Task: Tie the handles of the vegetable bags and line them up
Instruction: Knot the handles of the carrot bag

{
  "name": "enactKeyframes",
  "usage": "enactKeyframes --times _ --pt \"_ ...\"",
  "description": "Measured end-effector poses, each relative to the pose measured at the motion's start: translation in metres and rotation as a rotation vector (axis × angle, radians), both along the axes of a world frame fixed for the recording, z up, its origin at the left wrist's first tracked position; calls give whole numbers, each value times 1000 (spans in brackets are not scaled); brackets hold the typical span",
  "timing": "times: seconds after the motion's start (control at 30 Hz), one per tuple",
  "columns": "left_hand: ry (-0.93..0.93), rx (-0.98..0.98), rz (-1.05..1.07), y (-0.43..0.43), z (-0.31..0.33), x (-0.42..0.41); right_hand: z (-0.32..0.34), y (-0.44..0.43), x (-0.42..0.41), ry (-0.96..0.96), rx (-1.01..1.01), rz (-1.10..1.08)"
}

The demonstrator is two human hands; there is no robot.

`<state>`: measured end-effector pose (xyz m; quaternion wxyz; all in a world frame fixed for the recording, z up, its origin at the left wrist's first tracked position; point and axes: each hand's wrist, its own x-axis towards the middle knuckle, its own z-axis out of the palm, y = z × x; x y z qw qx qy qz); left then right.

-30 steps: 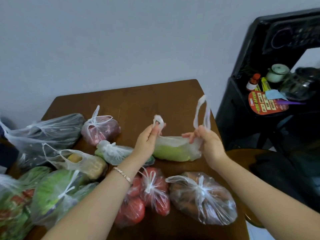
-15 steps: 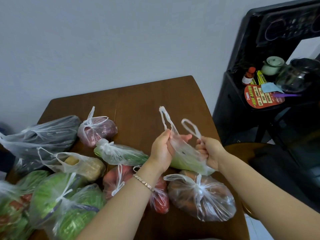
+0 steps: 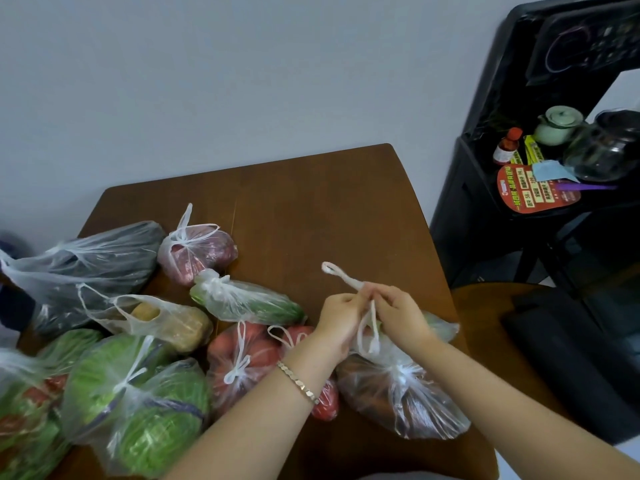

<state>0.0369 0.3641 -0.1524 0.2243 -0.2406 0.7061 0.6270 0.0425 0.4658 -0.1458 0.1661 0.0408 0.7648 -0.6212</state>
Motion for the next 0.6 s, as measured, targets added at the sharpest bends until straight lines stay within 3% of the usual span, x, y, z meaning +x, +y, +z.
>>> enactKeyframes --times 0.17,0.33,0.47,0.53,0.6 --pt "-105 276 155 0 2 -4 -13 10 9 130 185 249" --pt "-161 485 204 -4 6 -4 -22 16 15 317 155 135" --pt "-109 254 95 2 6 2 -17 13 12 295 129 -30" --pt "23 105 30 2 5 5 -13 15 3 71 25 -185" --pt "299 -100 -95 3 0 10 -10 15 -4 -256 -159 -326"
